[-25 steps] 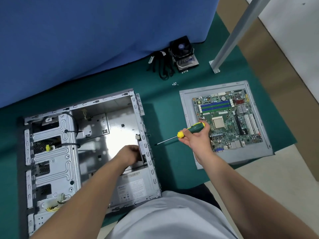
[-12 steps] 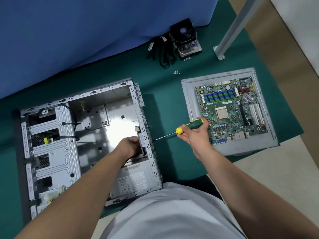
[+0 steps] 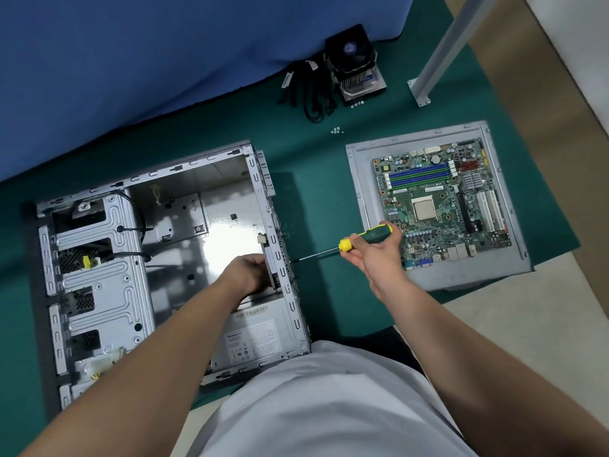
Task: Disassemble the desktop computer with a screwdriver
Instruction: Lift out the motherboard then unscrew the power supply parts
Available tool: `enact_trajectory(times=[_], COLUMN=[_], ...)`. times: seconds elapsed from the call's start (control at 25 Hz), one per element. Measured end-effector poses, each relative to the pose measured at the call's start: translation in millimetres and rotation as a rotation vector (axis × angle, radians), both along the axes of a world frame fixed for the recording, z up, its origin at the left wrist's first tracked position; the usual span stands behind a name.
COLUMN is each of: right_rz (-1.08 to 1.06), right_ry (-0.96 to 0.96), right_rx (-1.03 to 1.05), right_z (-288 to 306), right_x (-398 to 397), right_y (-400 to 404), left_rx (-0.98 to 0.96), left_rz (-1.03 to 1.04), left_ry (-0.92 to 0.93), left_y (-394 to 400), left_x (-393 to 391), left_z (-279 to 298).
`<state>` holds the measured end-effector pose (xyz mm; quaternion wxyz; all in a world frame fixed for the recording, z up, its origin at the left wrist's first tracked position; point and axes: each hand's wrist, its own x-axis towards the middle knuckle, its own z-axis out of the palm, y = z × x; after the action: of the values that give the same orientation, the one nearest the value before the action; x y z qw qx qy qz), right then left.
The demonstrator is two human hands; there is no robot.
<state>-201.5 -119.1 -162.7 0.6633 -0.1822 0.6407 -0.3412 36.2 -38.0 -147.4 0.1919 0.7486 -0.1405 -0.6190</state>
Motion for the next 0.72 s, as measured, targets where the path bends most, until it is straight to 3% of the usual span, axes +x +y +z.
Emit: enact_trajectory(times=[0.28, 0.52, 0.72], right_rz=[-0.019, 0.0, 0.042], right_ry=[-0.007, 0.005, -0.021], right_rx=[0.027, 0.029, 0.047], right_z=[-3, -1, 5], right_x=[2, 3, -1], right_y=[3, 2, 0], left_rx=[0.004, 0.015, 0.058], left_rz=[-0.058, 0.071, 0.303], left_ry=[-0.045, 0.04, 0.041], left_y=[-2, -3, -7], left_x=[-1, 1, 0], left_z=[12, 4, -14])
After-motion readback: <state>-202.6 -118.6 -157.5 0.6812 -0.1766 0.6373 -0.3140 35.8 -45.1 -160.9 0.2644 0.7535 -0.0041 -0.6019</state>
